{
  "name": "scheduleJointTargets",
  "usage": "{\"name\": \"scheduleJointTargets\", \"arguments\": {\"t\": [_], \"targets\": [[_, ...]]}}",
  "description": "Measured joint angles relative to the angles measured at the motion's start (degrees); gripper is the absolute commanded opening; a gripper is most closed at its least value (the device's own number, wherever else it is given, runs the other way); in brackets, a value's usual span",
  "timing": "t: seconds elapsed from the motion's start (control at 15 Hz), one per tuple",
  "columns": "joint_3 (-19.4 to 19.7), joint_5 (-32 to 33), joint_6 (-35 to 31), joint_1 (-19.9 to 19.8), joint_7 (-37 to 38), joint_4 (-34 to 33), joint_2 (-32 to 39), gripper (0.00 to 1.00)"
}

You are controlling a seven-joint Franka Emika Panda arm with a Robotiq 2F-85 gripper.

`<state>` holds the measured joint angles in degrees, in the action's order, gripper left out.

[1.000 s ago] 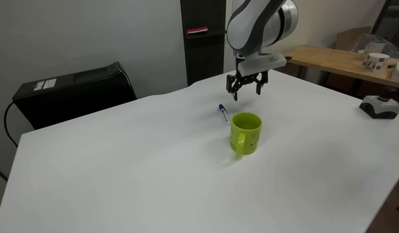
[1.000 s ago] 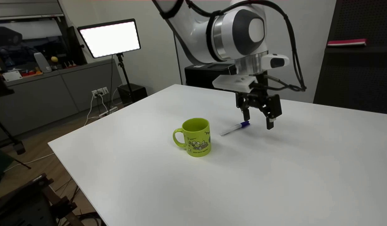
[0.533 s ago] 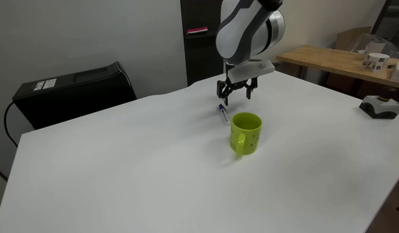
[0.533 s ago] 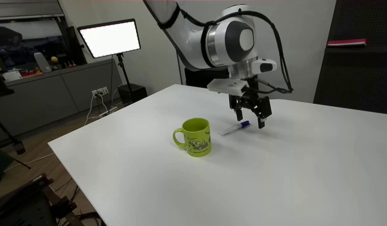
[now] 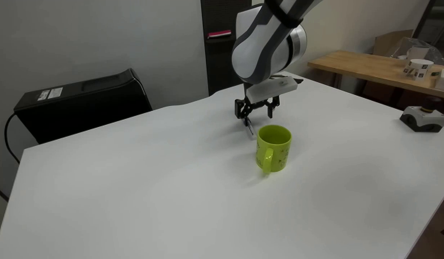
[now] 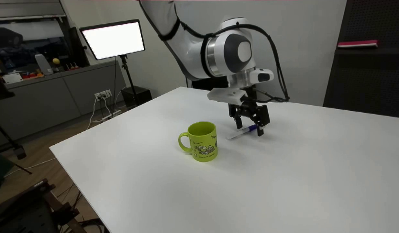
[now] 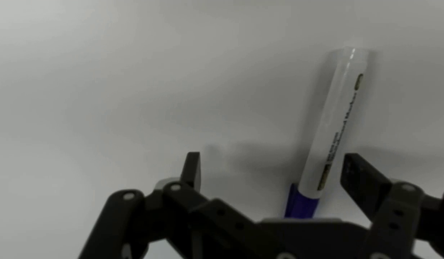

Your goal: Put the blue marker inside the yellow mug

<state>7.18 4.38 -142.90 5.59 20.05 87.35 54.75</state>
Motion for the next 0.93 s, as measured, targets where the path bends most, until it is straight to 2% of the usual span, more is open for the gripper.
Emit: {"name": "scheduleJointTargets", "arguments": {"t": [0.67, 0.73, 0.93], "targets": [[0.1, 0.0, -0.1, 1.3, 0.0, -1.2, 1.2, 0.05], [0.1, 0.0, 0.0, 1.3, 0.0, -1.3, 1.3, 0.00], [0.4, 0.0, 0.6, 1.2, 0.0, -1.9, 1.6, 0.04]]}}
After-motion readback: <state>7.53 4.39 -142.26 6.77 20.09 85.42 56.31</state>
